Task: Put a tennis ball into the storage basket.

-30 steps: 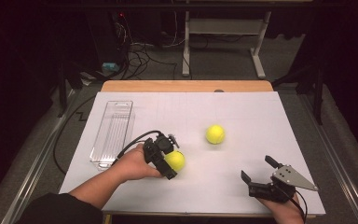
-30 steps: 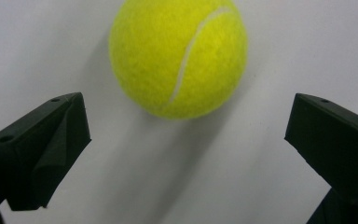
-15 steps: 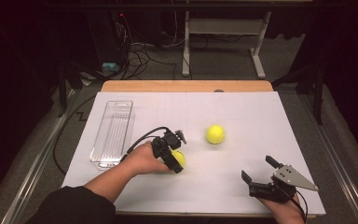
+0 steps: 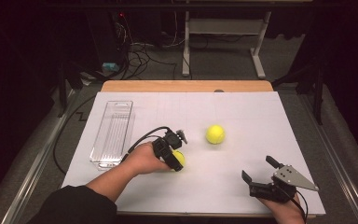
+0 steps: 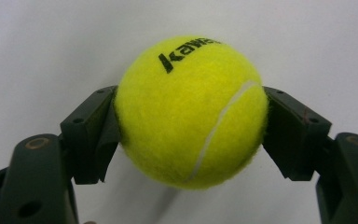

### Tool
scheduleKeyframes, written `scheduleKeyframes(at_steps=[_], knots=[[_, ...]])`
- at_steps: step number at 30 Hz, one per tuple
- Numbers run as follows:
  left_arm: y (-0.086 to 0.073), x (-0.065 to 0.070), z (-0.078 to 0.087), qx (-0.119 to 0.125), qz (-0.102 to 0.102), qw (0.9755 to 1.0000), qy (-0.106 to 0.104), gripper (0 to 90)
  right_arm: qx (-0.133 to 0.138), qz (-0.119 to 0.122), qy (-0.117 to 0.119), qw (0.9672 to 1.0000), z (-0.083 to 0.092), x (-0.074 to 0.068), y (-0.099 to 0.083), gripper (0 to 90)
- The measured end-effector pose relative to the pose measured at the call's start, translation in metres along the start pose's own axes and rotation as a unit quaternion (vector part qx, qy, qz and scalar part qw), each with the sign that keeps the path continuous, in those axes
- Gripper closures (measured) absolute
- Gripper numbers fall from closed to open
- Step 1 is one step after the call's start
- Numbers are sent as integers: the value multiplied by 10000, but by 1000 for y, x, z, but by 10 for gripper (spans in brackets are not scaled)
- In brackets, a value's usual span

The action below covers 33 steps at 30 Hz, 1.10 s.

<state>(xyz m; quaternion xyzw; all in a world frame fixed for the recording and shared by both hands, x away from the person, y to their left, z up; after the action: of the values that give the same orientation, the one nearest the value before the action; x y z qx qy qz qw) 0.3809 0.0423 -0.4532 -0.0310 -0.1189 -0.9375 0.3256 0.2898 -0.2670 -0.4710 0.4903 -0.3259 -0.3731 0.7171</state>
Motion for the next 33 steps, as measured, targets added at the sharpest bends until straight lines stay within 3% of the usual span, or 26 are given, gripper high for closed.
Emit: scheduleKeyframes(at_steps=[9, 28, 33], knots=[[-5, -4, 18, 56, 24, 10000, -38, 263, -4, -14, 1, 10000, 0, 0, 0, 0], [-22, -36, 72, 110, 335, 9991, 237, 264, -9, -8, 12, 10000, 0, -1, 0, 0], [-26, -53, 91, 184, 527, 9980, 299, 263, -17, -17, -2, 10000, 0, 0, -1, 0]])
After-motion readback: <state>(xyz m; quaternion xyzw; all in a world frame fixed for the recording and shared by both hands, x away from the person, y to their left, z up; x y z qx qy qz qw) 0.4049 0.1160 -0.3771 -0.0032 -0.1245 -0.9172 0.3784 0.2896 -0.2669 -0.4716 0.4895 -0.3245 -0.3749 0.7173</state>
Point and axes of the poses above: each handheld gripper's, and its own axes: z roughly backward along the jaws, y roughly out of its top, x roughly to its right, the point moved 4 cm from there along -z, roughly forward along the jaws, and after that the axes turned 5 degrees about z, right-handed, at the moved point
